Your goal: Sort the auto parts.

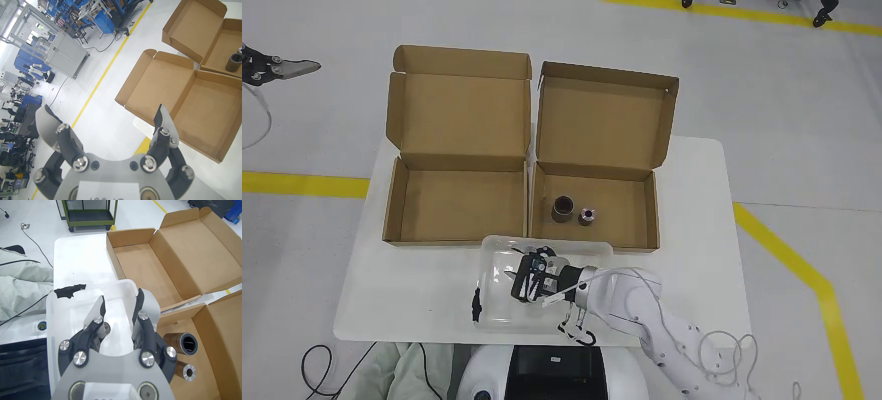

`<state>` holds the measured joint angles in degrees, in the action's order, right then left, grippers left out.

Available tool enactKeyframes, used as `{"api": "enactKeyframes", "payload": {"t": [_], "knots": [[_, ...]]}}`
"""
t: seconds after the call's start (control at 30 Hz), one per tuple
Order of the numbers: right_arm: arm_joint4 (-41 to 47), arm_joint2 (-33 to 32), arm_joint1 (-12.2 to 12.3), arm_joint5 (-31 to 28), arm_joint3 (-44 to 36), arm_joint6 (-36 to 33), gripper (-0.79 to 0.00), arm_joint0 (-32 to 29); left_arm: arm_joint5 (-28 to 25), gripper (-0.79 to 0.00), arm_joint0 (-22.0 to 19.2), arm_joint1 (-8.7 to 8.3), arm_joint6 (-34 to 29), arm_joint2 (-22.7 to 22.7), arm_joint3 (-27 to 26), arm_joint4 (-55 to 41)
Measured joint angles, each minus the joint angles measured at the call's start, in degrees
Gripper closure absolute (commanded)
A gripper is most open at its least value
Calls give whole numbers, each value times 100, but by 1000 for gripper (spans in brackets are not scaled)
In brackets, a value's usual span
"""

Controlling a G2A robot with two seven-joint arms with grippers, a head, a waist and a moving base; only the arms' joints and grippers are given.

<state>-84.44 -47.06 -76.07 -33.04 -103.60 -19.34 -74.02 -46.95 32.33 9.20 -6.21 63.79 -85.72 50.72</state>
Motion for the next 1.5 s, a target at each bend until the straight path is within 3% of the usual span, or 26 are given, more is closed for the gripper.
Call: {"api": "enactKeyframes", "payload": {"t": [0.33, 0.5, 0.67, 1.5], "knots": [[-34, 33, 8, 28, 51, -39, -249, -50, 0, -785, 0, 0, 0, 0, 0, 0], [6, 159, 9, -99, 247, -428, -268, -26, 0, -785, 0, 0, 0, 0, 0, 0], [177, 315, -28, -52, 542, -949, -336, 65, 0, -785, 0, 0, 0, 0, 0, 0], [664, 876, -275, 350, 1581, -1390, -320, 694, 0, -785, 0, 0, 0, 0, 0, 0]]}}
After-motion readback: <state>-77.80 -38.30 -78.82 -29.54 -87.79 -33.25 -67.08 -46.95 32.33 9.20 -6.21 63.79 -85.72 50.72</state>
